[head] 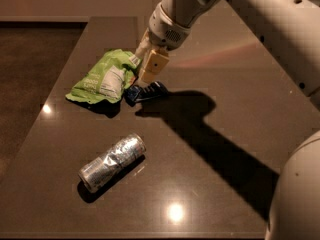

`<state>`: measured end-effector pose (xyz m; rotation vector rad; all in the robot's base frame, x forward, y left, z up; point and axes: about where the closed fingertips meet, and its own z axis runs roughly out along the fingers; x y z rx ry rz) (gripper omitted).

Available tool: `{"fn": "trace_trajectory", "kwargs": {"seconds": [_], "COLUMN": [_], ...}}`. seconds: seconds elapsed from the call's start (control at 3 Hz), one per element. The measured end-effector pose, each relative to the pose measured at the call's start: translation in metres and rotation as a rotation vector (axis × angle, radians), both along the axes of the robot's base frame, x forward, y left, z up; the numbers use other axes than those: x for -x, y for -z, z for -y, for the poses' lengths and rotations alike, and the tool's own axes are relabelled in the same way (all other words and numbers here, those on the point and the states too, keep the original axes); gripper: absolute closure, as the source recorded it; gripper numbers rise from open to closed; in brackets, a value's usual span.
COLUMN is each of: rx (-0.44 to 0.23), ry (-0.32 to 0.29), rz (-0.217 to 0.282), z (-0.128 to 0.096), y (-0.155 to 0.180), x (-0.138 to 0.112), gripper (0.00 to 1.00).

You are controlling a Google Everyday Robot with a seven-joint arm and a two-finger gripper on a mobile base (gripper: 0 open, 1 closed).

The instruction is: Move rxbar blueberry near green rice chip bag

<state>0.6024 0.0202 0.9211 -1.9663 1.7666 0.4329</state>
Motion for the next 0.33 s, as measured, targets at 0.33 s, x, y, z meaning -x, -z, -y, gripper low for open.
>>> {"fn": "trace_trajectory", "kwargs": {"seconds": [0.33], "rx": [-0.001], "ry": [-0.001], "rz": [0.0], "z": [-0.0012], "y": [0.0007], "x": [-0.0003], "gripper": [0.0]}}
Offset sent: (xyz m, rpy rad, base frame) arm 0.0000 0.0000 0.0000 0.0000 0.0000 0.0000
